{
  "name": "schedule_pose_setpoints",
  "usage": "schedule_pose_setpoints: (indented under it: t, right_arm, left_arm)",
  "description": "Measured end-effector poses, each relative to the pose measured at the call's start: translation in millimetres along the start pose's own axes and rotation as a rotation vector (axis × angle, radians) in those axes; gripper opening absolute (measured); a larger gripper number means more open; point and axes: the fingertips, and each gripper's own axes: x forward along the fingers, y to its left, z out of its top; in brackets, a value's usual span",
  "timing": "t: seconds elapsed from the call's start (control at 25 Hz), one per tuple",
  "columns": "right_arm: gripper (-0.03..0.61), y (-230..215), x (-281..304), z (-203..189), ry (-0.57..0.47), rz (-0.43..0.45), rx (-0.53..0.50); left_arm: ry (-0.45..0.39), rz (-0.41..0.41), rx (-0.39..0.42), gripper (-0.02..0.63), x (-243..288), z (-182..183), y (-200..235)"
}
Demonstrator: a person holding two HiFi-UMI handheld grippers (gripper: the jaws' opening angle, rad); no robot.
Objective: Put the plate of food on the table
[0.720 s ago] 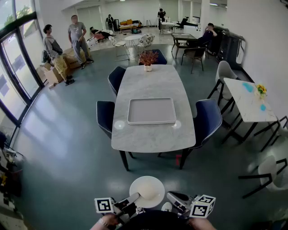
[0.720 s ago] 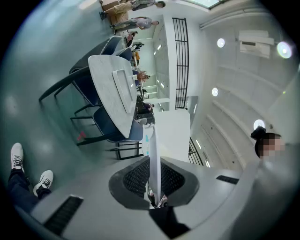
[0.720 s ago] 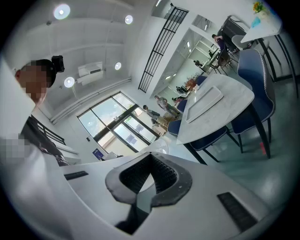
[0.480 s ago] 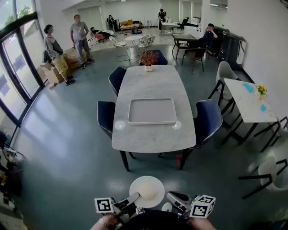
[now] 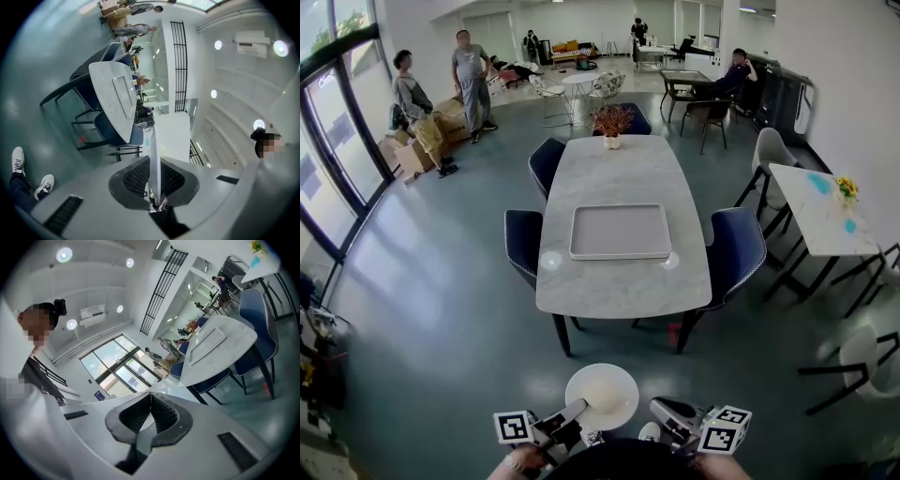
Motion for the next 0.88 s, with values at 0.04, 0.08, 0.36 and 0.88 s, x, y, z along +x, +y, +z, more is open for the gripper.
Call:
schedule_pose_setpoints:
  t: [0.04, 0.08, 0.36, 0.88]
  right_arm:
    - [0.012, -0.3, 1.5, 0.4, -0.003, -0.001, -0.001]
    - [0.012, 0.0, 3.3, 0.9, -0.006, -0.002, -0.001]
    - [0.012, 5.8, 16.5, 2.0, -0.034, -0.007, 0.018]
    - [0.012, 20.6, 71.4, -19.1, -0.033, -0.017, 0.033]
  left_arm:
    - [-0.004, -0.002, 0.001, 0.034, -1.3, 2.8, 0.0]
    - [-0.007, -0.004, 0.001, 0.034, -3.0, 5.5, -0.1]
    - [-0.027, -0.013, 0.0, 0.034, -17.1, 24.3, 2.6]
    - [-0.037, -0.031, -0.021, 0.034, -60.4, 61.3, 16.9]
